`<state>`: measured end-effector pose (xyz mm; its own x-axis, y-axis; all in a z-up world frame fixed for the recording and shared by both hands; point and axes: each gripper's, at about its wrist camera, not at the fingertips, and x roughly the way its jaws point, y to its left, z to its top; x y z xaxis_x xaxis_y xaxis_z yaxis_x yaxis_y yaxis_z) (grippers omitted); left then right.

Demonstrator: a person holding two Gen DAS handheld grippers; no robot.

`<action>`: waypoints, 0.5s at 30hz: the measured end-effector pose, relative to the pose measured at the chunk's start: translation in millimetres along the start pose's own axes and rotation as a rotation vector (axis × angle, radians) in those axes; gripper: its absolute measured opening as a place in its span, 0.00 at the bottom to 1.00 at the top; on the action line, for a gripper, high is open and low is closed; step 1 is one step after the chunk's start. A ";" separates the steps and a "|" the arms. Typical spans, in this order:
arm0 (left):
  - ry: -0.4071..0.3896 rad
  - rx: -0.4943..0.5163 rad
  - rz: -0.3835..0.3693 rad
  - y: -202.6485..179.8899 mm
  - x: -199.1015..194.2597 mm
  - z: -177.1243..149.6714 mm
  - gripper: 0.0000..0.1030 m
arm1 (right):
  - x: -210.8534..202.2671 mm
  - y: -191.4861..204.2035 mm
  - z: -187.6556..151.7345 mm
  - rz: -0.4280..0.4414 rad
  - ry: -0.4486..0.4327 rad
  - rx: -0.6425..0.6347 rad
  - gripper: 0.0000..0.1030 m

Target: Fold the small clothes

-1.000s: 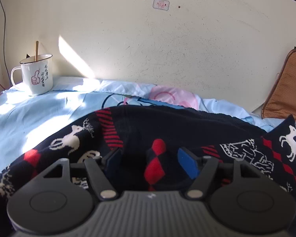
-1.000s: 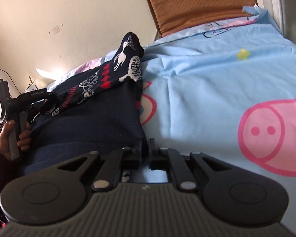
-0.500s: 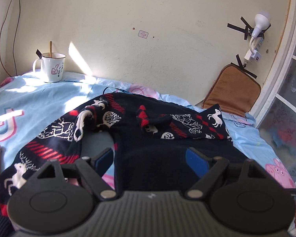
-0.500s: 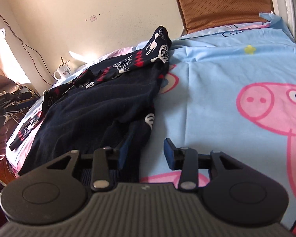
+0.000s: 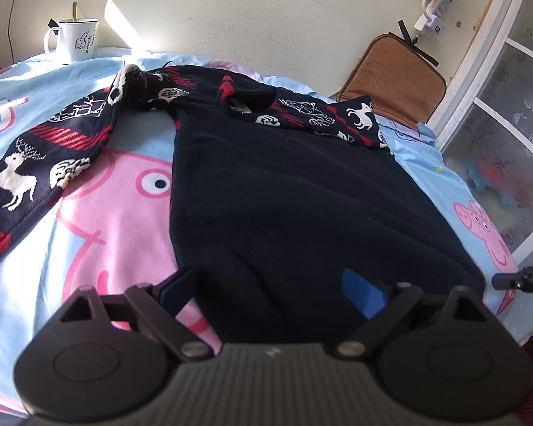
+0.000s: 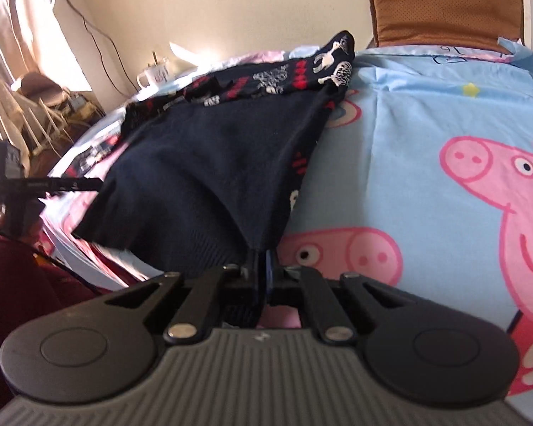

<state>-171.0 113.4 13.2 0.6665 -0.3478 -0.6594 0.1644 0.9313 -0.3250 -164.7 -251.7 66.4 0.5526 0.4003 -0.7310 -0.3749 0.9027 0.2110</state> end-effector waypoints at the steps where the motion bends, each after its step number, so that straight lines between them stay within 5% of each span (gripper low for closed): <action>1: 0.002 0.001 0.003 0.1 -0.6 -1.6 0.87 | -0.3 -7.4 9.2 -0.054 -0.020 0.006 0.08; 4: -0.008 -0.010 0.027 4.5 -4.9 -6.7 0.68 | -4.0 -32.8 48.7 -0.108 -0.151 0.102 0.10; 7: -0.051 -0.072 0.002 16.2 -19.4 -11.1 0.70 | 8.1 -13.2 90.8 -0.016 -0.227 0.025 0.10; 11: -0.191 -0.122 -0.023 37.8 -58.1 -23.2 0.79 | 59.3 78.9 143.3 0.199 -0.202 -0.284 0.10; 15: -0.339 -0.142 -0.003 58.2 -110.1 -39.6 0.81 | 111.7 199.5 156.7 0.421 -0.141 -0.630 0.12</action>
<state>-263.6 201.7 40.0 0.8732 -0.2724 -0.4042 0.0795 0.8978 -0.4332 -61.1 -2.2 128.5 0.3435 0.7446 -0.5723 -0.9042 0.4270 0.0128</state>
